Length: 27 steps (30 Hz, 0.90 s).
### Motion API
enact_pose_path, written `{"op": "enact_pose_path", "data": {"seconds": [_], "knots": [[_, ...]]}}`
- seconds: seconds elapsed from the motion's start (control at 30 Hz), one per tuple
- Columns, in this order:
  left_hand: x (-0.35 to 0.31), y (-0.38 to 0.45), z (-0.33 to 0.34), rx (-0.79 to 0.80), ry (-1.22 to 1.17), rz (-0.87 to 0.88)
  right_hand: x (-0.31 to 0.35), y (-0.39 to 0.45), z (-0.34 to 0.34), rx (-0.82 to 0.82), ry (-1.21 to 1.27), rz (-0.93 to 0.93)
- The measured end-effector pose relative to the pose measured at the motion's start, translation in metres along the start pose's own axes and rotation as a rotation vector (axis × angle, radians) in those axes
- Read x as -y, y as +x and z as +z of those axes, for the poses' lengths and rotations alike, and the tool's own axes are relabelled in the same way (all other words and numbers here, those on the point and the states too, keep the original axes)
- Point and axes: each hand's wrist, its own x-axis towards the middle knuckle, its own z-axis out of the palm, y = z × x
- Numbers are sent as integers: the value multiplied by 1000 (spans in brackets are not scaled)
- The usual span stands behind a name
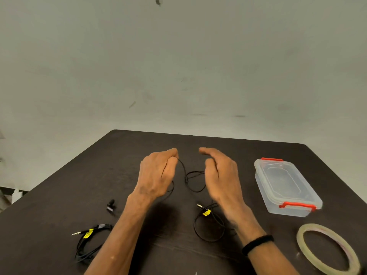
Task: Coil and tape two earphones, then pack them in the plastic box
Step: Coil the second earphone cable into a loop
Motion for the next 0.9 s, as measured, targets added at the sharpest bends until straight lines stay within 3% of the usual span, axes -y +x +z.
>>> {"op": "enact_pose_path", "data": {"seconds": [0.17, 0.3, 0.43, 0.67, 0.9], "knots": [[-3, 0, 2, -14, -10, 35, 7, -6, 10, 209, 179, -37], [-4, 2, 1, -12, -38, 43, 3, 0, 9, 205, 250, -1], [-2, 3, -1, -32, -97, 12, 1, 7, 3, 101, 319, 15], [6, 3, -11, -108, -156, -57, -16, 25, -14, -253, 507, 186], [26, 10, -43, -50, 144, -74, -22, 28, -19, -353, 543, 222]]}}
